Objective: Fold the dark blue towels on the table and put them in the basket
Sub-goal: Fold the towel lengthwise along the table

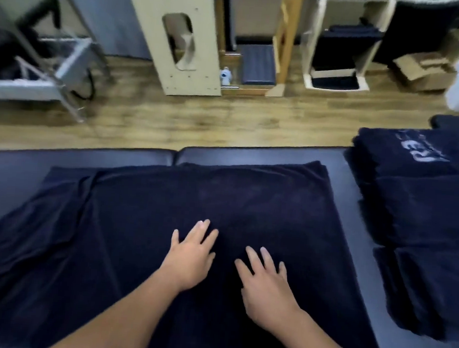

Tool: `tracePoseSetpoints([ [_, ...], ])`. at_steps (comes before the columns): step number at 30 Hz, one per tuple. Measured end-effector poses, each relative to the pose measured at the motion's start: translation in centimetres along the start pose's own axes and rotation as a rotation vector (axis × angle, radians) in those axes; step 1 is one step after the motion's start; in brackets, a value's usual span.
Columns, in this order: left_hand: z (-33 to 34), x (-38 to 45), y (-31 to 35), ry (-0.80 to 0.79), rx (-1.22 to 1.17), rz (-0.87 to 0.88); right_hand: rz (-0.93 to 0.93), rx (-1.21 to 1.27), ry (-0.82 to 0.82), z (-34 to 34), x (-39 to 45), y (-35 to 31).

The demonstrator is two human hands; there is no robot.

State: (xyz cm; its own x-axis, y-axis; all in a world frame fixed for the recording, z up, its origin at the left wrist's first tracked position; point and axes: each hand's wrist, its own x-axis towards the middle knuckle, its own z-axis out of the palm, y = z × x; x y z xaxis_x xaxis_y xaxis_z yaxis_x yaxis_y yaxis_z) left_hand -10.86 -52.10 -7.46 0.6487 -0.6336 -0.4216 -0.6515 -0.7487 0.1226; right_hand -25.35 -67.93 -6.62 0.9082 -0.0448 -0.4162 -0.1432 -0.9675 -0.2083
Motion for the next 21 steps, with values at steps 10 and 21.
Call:
tracePoseSetpoints([
  [10, 3.6, -10.4, -13.5, 0.123, -0.145, -0.526, -0.202, -0.1, -0.09, -0.9, 7.0, -11.7],
  [21, 6.3, -17.6, -27.1, 0.516, -0.12, -0.67, -0.378, -0.16, 0.005, -3.7, 19.1, -29.0],
])
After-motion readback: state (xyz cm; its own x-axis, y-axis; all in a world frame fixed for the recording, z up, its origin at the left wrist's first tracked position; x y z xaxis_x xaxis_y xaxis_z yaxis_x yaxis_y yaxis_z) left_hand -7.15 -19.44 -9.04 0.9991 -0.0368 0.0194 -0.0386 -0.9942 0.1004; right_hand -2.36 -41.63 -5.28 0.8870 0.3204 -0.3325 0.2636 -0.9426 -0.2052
